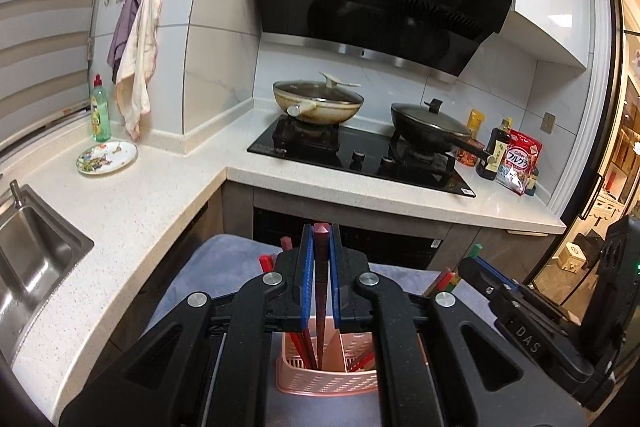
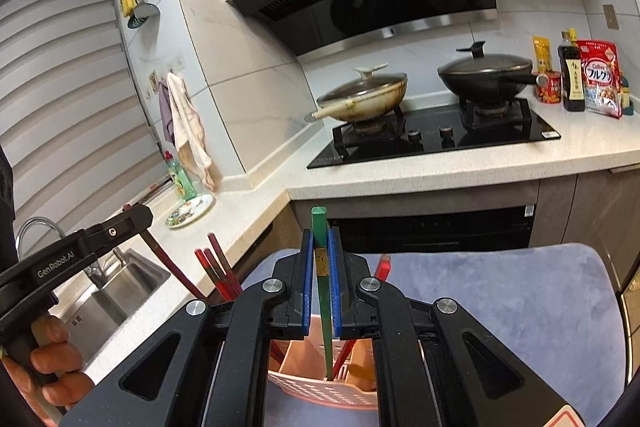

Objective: Organize utensils
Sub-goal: 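Carry both chopsticks up into the pink holder while both tools open, then bring both open tools back down to the last two chopsticks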

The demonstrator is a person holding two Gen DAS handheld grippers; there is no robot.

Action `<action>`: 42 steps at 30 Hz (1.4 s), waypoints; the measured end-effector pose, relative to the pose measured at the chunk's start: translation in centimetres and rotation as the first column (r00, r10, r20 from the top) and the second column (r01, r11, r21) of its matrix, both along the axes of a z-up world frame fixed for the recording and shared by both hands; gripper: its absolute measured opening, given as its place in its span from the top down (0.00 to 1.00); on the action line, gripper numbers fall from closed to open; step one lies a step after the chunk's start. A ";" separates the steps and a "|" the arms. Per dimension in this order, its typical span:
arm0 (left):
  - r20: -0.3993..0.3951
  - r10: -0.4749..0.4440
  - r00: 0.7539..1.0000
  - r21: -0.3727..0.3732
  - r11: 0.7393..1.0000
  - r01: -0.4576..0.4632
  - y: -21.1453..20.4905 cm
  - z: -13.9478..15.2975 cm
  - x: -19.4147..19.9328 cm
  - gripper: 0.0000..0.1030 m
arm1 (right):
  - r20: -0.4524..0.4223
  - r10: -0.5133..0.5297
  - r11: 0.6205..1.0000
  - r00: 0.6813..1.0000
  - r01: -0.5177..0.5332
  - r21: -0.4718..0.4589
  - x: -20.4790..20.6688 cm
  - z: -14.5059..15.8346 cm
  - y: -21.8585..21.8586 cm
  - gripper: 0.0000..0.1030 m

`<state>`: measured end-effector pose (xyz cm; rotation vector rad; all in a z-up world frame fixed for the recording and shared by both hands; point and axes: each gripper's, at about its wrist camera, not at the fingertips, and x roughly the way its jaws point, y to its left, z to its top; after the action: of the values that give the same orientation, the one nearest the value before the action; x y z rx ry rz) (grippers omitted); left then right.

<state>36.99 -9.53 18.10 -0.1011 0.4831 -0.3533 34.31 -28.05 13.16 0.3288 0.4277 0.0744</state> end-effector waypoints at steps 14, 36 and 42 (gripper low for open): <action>0.022 0.037 0.999 0.063 0.997 -0.039 0.7 0.2 -2.9 0.65 | 0.058 -0.015 1.000 0.998 0.015 0.000 -4.3 2.3 -0.8 0.76; 0.029 0.108 0.994 0.208 0.972 -0.111 3.3 -2.7 -16.2 0.45 | -0.007 -0.017 0.986 1.000 0.015 -0.166 -21.2 0.0 3.3 0.71; -0.030 0.110 0.993 0.213 0.972 -0.101 4.7 -6.0 -19.6 0.45 | -0.088 0.013 0.982 0.996 -0.029 -0.187 -24.8 -3.6 5.3 0.71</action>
<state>17.41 -4.80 12.07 0.0720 0.5518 -0.1939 9.51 -22.77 9.54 0.1417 0.5203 0.0397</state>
